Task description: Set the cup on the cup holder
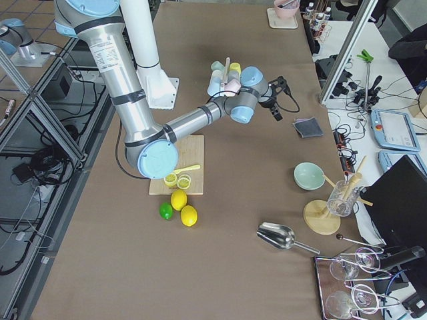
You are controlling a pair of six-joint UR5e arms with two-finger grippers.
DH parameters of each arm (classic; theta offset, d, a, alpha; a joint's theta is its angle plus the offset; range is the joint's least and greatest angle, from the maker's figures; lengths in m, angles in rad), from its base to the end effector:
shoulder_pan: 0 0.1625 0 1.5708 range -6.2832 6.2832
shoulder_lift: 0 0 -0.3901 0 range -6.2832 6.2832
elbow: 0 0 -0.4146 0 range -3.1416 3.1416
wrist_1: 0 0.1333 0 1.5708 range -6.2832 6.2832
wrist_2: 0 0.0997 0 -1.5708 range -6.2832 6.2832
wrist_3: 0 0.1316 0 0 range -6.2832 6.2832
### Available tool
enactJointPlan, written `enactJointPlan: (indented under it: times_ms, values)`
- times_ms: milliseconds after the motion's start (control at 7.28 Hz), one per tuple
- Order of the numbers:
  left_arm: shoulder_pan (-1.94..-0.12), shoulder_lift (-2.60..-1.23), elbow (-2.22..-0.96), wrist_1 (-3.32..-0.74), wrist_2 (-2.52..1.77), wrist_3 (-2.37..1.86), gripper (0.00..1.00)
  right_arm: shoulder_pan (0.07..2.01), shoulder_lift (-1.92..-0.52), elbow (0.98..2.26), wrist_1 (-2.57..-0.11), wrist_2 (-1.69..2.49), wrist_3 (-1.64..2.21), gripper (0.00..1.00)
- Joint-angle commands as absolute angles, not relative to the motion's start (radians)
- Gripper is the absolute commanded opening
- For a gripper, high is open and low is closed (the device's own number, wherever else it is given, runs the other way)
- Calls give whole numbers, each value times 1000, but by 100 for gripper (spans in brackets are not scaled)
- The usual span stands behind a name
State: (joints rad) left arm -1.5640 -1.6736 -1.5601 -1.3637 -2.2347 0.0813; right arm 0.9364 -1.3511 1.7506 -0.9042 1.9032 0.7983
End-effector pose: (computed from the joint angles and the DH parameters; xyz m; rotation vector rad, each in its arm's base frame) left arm -0.0485 -0.5404 0.6268 -0.0860 0.6668 0.0466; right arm -0.2971 -0.5562 0.3548 0.5984 -0.9184 -0.0300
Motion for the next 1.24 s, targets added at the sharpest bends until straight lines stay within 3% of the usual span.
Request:
enactJointPlan:
  times_ms: [0, 412, 824, 1099]
  values:
    - [-1565, -1674, -1560, -1364, -2235, 81, 99, 977, -1486, 1933, -1105, 1953, 802, 100]
    - [-1565, -1674, -1560, -1364, -2233, 81, 99, 1070, -1672, 1999, -1196, 2018, 662, 100]
    - [-1565, -1674, -1560, -1364, -2233, 81, 99, 1276, -1652, 1994, -1594, 2068, 279, 100]
    - [-1565, -1674, -1560, -1364, -2233, 81, 99, 1414, -1663, 1904, -1647, 2171, 221, 100]
